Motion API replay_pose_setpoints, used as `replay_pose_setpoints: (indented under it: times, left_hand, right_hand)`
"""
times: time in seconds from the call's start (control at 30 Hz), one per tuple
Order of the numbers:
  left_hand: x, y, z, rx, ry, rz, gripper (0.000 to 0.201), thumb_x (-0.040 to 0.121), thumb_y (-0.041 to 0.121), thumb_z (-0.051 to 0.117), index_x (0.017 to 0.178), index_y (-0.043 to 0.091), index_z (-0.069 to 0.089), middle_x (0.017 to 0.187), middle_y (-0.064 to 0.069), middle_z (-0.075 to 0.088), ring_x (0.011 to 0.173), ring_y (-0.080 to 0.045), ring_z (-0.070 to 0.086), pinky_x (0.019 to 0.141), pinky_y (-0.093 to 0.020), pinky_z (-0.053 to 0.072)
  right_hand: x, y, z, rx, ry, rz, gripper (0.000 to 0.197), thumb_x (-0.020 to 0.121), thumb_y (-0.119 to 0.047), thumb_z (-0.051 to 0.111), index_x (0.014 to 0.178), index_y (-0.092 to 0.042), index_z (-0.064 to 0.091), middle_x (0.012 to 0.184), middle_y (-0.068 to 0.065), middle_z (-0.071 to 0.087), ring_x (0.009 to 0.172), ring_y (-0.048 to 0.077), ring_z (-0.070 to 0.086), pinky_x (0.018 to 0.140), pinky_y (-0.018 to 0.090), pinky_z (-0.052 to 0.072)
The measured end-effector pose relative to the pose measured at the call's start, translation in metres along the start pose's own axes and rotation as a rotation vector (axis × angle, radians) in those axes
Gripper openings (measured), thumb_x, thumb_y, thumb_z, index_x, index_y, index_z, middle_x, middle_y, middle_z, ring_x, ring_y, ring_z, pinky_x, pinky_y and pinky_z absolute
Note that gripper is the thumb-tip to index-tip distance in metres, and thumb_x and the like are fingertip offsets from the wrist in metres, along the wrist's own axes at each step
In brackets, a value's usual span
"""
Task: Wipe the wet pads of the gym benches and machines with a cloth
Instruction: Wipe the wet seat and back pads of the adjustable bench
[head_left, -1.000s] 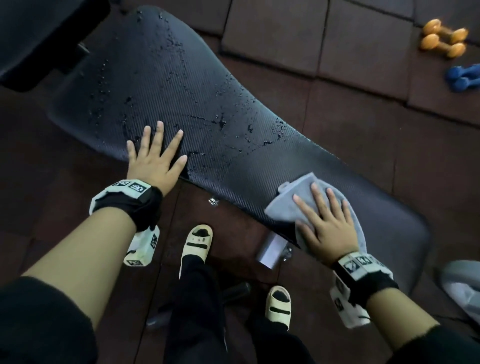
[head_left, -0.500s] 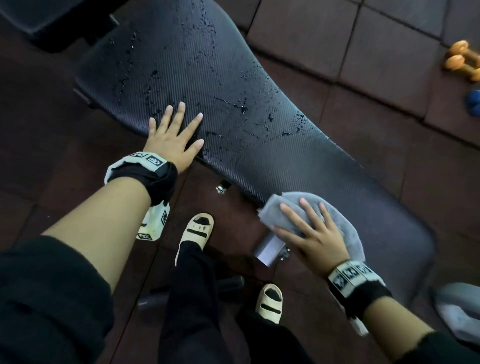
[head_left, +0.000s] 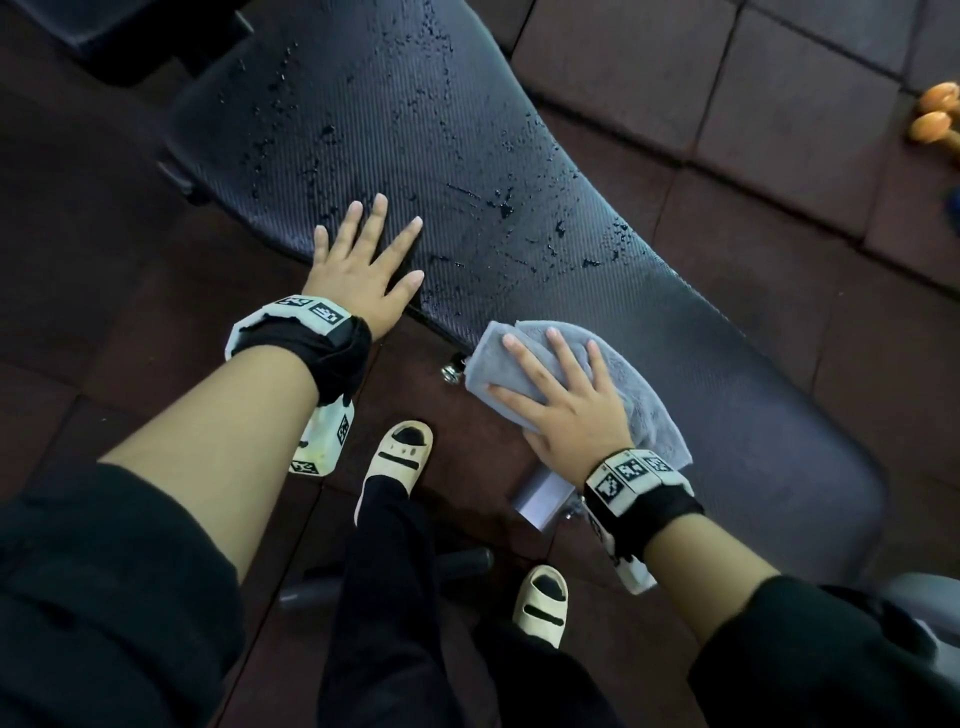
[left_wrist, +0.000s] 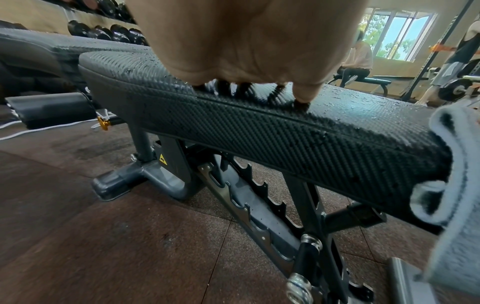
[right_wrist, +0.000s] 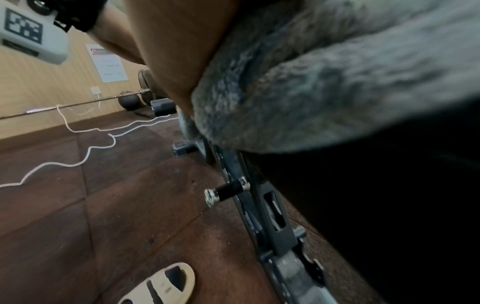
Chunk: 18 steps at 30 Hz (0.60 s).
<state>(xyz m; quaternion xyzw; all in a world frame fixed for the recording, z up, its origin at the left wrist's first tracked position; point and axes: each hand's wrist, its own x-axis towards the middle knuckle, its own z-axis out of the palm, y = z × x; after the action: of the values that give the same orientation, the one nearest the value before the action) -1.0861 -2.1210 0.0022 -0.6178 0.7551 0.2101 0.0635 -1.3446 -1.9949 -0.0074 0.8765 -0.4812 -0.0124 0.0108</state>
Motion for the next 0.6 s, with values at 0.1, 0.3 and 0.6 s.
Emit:
replay_pose_setpoints:
  times: [0.1, 0.3, 0.6]
  left_hand:
    - [-0.001, 0.001, 0.000, 0.002, 0.002, 0.000, 0.059, 0.099, 0.052, 0.025, 0.150, 0.040, -0.001, 0.159, 0.003, -0.016, 0.146, -0.020, -0.015, 0.115, -0.048, -0.010]
    - [-0.002, 0.003, 0.001, 0.000, -0.003, -0.004, 0.059, 0.099, 0.052, 0.023, 0.150, 0.040, -0.003, 0.159, 0.003, -0.019, 0.146, -0.019, -0.017, 0.114, -0.047, -0.012]
    - [-0.003, 0.002, 0.000, -0.001, -0.020, -0.009, 0.058, 0.099, 0.052, 0.022, 0.149, 0.041, -0.006, 0.158, 0.004, -0.020, 0.145, -0.018, -0.019, 0.114, -0.046, -0.014]
  right_hand:
    - [-0.031, 0.011, 0.000, 0.003, 0.028, -0.004, 0.054, 0.078, -0.028, 0.059, 0.129, -0.041, 0.051, 0.154, 0.001, 0.027, 0.139, 0.038, 0.027, 0.107, 0.062, 0.025]
    - [-0.093, 0.028, -0.001, 0.033, -0.087, 0.050, 0.053, 0.081, -0.044, 0.058, 0.133, -0.046, 0.046, 0.155, -0.001, 0.024, 0.141, 0.037, 0.024, 0.109, 0.062, 0.022]
    - [-0.009, 0.012, -0.019, 0.228, -0.117, 0.102, 0.039, 0.089, -0.061, 0.041, 0.125, -0.051, 0.053, 0.155, -0.006, 0.025, 0.142, 0.033, 0.022, 0.109, 0.065, 0.014]
